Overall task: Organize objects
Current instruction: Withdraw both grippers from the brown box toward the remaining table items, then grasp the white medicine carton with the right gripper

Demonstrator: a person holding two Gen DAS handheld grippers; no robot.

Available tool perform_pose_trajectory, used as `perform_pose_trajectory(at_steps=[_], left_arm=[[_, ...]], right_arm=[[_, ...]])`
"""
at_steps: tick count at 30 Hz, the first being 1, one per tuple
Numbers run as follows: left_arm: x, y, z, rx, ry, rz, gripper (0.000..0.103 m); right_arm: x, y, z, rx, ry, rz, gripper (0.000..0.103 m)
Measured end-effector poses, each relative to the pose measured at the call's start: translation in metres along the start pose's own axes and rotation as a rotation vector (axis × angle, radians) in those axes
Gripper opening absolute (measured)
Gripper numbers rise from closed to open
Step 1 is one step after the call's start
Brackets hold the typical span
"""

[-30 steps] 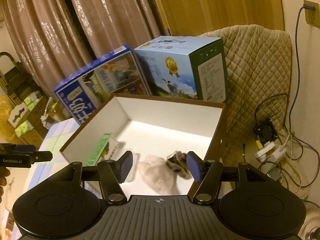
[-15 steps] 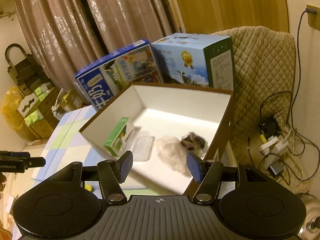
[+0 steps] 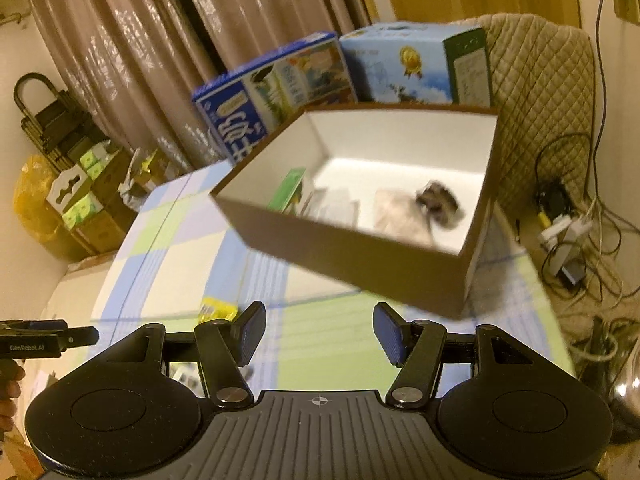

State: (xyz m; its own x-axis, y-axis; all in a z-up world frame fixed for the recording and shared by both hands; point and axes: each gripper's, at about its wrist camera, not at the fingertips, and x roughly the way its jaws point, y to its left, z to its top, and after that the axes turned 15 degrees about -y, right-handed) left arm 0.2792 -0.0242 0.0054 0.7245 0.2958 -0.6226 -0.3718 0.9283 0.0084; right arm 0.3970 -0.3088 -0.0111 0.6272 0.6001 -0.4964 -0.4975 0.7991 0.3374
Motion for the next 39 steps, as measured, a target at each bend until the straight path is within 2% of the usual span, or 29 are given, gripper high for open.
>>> perform_pose_trajectory(at_steps=[11, 19, 25, 39], left_arm=[[-0.017, 0.071, -0.049, -0.028, 0.083, 0.030, 0.088], [-0.016, 0.091, -0.072, -0.041, 0.128, 0.012, 0.088], [-0.012, 0.106, -0.079, -0.058, 0.142, 0.034, 0.088], [-0.002, 0.127, -0.092, -0.098, 0.184, 0.101, 0.088]], right_arm=[[0.010, 0.063, -0.052, -0.016, 0.087, 0.042, 0.057], [0.029, 0.099, -0.097, -0.096, 0.173, 0.115, 0.057], [0.049, 0.110, -0.119, -0.209, 0.214, 0.165, 0.057], [0.082, 0.110, -0.149, -0.478, 0.285, 0.311, 0.057]])
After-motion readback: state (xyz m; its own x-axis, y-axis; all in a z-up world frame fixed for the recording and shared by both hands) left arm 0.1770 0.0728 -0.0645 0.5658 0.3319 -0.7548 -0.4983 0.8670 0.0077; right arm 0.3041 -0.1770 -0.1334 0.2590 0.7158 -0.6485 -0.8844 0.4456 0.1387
